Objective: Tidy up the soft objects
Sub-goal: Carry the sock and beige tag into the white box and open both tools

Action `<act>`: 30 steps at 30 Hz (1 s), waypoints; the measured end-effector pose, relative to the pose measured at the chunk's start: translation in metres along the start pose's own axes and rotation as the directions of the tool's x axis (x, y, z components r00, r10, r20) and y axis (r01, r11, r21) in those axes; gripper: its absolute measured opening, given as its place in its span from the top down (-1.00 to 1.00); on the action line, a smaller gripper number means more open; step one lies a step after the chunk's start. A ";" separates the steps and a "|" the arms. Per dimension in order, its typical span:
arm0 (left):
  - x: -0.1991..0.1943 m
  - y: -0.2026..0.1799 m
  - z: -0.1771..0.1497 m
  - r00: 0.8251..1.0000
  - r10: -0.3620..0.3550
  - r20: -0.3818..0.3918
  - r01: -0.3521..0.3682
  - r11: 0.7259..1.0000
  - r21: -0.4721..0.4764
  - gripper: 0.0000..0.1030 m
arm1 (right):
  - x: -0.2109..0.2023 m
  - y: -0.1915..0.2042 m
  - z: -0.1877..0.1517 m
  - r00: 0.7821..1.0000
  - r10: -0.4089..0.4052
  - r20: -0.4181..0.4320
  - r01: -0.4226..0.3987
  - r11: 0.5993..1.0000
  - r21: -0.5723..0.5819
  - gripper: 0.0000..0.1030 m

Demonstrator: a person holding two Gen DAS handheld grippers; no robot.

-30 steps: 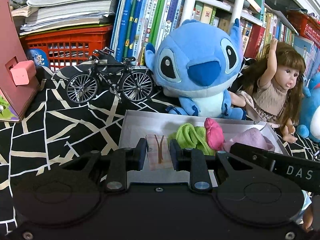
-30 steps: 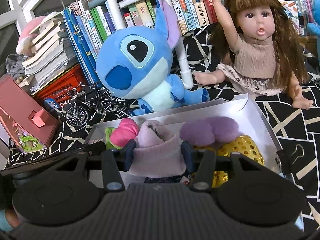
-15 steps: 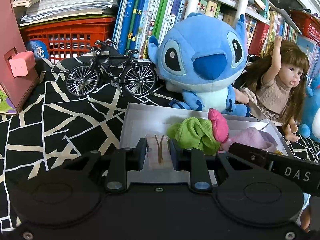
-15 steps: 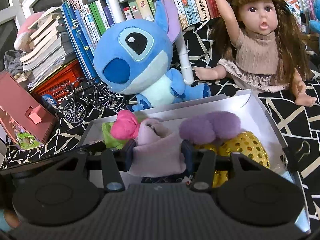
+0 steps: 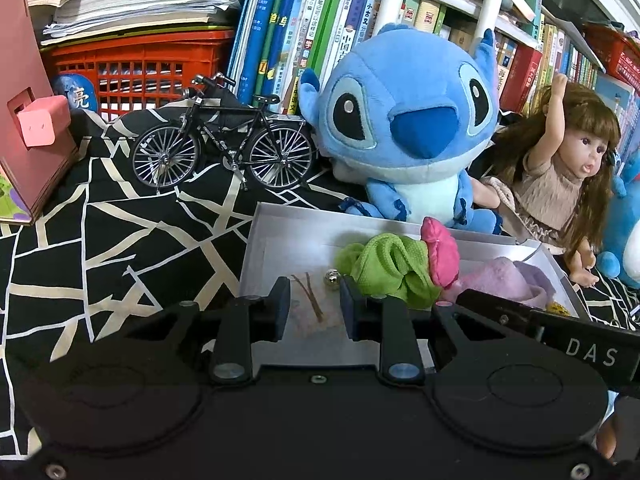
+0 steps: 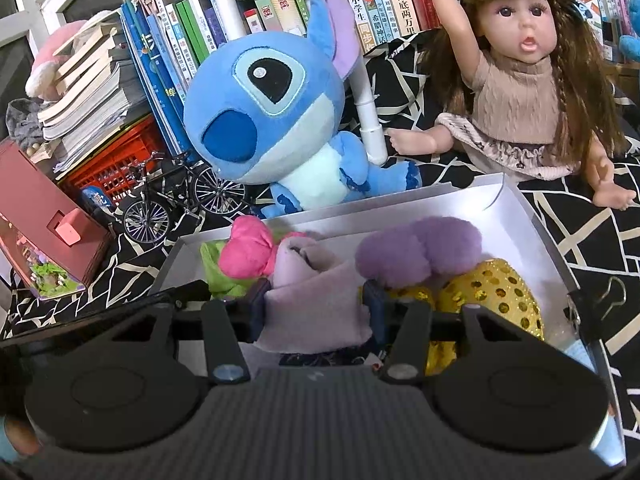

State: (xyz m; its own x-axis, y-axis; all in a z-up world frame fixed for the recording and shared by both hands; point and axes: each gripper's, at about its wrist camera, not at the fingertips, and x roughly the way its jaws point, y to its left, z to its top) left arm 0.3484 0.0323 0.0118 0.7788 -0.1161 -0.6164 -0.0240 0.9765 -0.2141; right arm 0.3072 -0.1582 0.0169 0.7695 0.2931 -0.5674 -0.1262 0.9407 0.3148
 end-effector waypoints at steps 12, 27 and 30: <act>-0.006 0.002 0.001 1.000 0.019 0.009 -0.019 1.000 -0.020 0.19 | -0.008 0.000 0.001 1.000 0.008 0.013 -0.008 1.000 0.007 -0.35; -0.038 0.001 0.002 0.994 0.049 0.099 -0.046 0.999 -0.026 -0.59 | -0.043 0.000 0.008 0.998 0.024 0.059 -0.024 1.000 -0.004 -0.71; -0.043 0.001 0.002 0.995 0.038 0.094 -0.036 0.999 -0.024 -0.62 | -0.050 -0.002 0.009 0.997 0.023 0.072 -0.023 1.000 -0.001 -0.75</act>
State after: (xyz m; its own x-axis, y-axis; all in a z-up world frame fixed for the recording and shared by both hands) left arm 0.3162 0.0386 0.0401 0.8329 -0.0614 -0.5500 -0.0666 0.9755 -0.2097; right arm 0.2750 -0.1761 0.0513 0.8094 0.3018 -0.5038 -0.1448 0.9339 0.3269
